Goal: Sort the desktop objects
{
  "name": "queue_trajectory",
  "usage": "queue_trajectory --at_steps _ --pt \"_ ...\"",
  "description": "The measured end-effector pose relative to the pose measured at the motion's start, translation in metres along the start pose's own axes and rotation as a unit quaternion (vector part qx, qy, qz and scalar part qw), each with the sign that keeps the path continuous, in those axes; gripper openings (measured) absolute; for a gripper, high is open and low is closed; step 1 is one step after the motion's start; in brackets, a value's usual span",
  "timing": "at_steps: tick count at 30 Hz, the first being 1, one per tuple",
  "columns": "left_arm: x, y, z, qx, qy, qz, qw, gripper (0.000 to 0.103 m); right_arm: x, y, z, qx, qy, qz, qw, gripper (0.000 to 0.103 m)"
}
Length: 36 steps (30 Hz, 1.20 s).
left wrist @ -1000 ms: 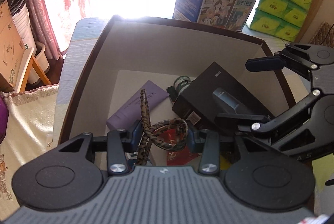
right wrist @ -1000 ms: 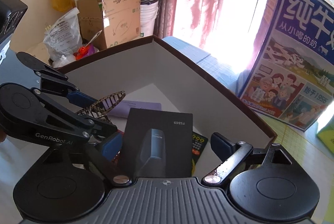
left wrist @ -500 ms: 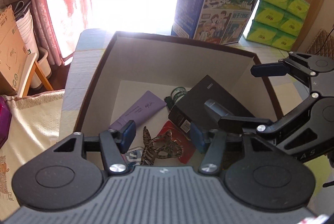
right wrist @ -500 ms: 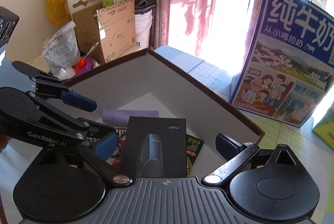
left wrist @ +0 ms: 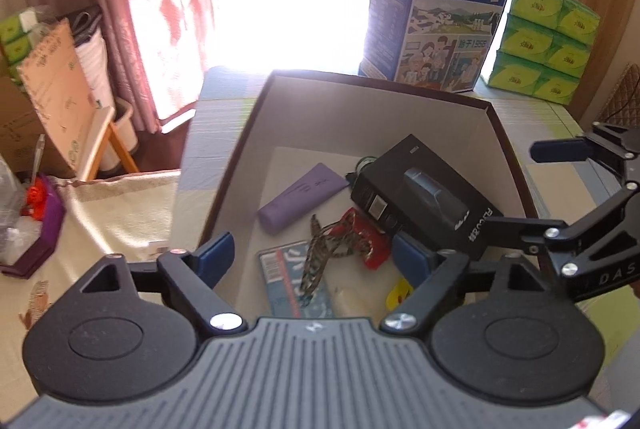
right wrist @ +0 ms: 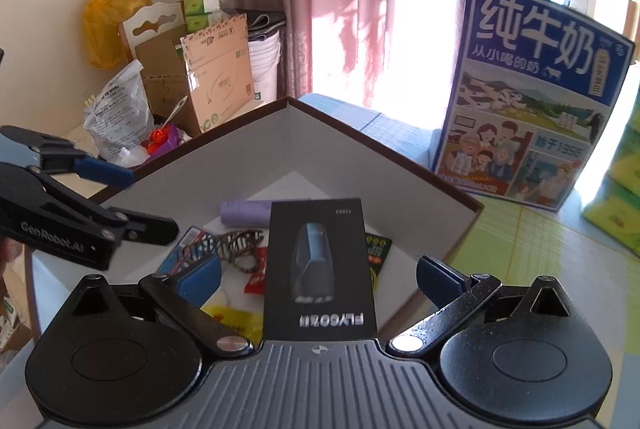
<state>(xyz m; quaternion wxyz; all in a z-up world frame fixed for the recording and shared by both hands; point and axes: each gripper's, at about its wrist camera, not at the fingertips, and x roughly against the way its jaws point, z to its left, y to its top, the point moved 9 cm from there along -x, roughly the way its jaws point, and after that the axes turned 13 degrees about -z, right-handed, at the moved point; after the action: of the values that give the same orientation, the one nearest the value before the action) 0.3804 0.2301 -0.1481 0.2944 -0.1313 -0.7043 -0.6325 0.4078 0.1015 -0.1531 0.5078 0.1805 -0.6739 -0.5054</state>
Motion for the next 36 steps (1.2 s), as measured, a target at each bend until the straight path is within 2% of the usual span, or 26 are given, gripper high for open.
queue_trajectory --at_steps 8,19,24,29,36 --pt "0.041 0.001 -0.006 0.003 0.020 -0.028 0.9994 0.095 0.037 -0.006 0.018 -0.015 -0.009 -0.009 1.000 0.101" --pt "0.088 0.005 -0.016 0.005 0.041 -0.061 0.9972 0.101 0.075 -0.011 0.039 -0.009 -0.041 -0.017 0.999 0.101" --pt "0.108 0.006 -0.023 -0.007 0.054 -0.081 0.9952 0.102 0.095 -0.013 0.043 -0.029 -0.050 -0.022 0.998 0.101" --pt "0.128 0.000 -0.029 0.018 0.047 -0.077 0.9957 0.102 0.115 -0.015 0.047 -0.036 -0.055 -0.019 0.998 0.101" --pt "0.157 -0.017 -0.035 0.038 0.083 -0.072 0.9932 0.102 0.138 -0.022 0.052 -0.033 -0.044 -0.013 0.998 0.101"
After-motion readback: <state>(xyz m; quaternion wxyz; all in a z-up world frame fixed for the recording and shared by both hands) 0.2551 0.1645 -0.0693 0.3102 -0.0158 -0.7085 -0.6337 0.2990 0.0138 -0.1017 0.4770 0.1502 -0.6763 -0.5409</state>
